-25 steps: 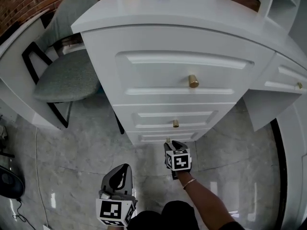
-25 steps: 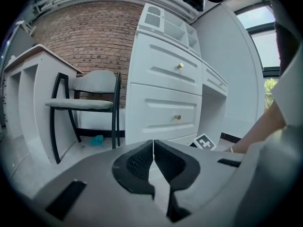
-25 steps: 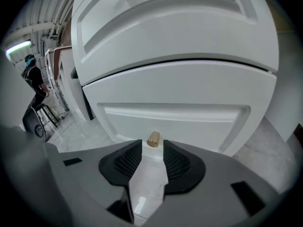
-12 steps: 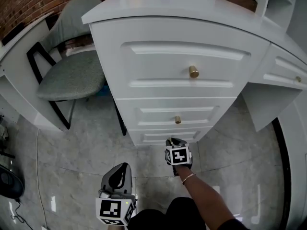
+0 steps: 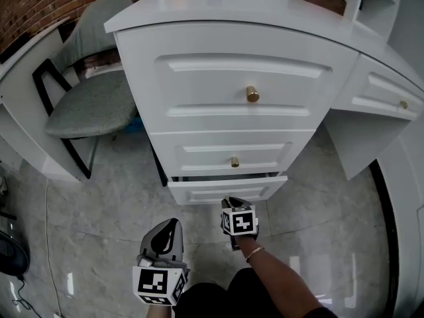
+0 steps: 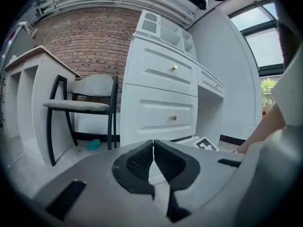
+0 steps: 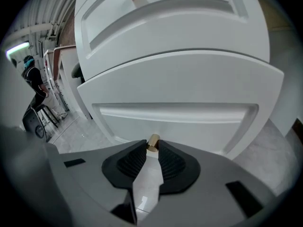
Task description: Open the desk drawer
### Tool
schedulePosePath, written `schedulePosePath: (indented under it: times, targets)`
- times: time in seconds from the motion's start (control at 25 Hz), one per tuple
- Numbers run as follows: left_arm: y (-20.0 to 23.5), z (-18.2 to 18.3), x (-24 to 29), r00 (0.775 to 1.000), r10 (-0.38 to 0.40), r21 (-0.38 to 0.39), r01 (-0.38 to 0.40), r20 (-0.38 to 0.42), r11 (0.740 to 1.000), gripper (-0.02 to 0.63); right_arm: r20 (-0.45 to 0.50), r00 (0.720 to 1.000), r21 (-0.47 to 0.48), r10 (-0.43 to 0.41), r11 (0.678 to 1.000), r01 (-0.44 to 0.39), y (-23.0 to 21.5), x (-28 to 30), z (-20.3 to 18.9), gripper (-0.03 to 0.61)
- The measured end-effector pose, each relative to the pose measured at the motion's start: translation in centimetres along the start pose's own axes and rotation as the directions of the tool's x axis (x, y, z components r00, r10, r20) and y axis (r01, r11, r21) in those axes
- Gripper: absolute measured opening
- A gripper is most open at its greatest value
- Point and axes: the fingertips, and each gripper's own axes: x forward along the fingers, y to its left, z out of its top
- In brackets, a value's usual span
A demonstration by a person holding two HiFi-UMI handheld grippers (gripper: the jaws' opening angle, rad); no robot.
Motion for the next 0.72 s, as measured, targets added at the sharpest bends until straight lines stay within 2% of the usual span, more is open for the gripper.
schedulePosePath:
  times: [0.44,0.72]
  targets:
    - [-1.0,0.9,0.3,1.0,-0.019,0.004,0.019,0.014,1.0,0.011,-0.026,0.999,-0.008,0.019,1.0,-0.019,1.1,-2.5,-2.8,0.075]
    - [-2.0,1.8,0.0,0.999,-0.027,0.019,0.026,0.023,0.999,0.011,-0.051,0.998,0.02,0.036,0.999,-0.035,1.6,-3.9,-4.3,0.075]
